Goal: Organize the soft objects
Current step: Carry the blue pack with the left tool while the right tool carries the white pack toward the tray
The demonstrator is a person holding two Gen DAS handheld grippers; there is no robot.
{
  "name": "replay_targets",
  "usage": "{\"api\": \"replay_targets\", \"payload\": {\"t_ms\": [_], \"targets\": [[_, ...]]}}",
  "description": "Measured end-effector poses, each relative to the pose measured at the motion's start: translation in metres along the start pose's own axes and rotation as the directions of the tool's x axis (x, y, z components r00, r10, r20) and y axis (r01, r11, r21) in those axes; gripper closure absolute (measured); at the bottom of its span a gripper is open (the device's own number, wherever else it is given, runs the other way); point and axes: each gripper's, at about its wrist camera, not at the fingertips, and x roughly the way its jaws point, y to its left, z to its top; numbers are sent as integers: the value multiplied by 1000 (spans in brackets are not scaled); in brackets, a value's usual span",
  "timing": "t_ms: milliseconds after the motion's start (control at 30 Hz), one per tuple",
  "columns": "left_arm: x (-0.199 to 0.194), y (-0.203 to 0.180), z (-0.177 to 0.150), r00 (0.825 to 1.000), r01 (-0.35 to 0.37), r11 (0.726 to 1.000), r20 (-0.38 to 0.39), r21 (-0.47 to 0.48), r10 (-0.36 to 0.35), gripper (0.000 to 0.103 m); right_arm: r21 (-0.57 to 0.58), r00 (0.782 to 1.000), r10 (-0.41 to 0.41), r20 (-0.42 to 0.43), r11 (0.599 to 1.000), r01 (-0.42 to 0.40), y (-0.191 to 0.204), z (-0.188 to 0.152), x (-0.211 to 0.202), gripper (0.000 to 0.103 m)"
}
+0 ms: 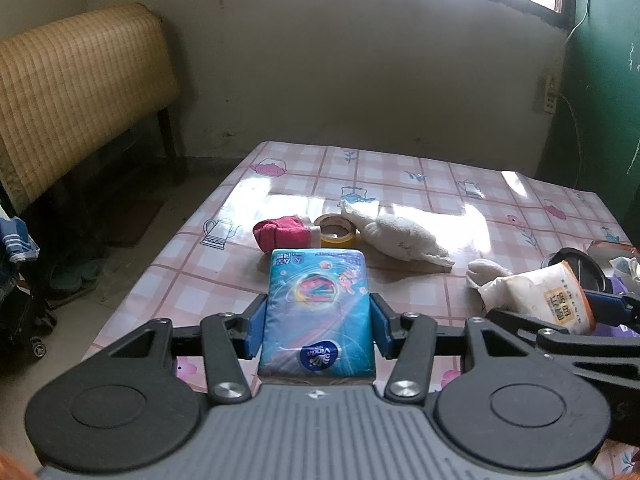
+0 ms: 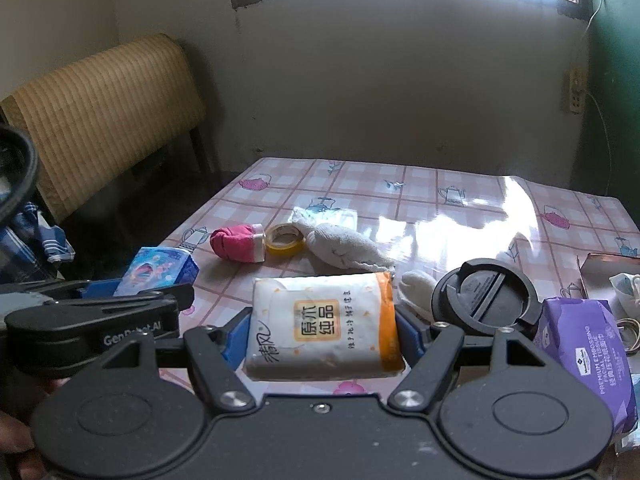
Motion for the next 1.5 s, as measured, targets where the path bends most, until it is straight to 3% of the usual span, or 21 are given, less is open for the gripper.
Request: {"api": "replay_targets", "payload": {"t_ms": [1500], "targets": [[-12, -38, 0, 998, 56, 998, -12, 16, -56, 50, 20, 998, -54, 28, 998, 53, -23, 2, -31, 18]]}}
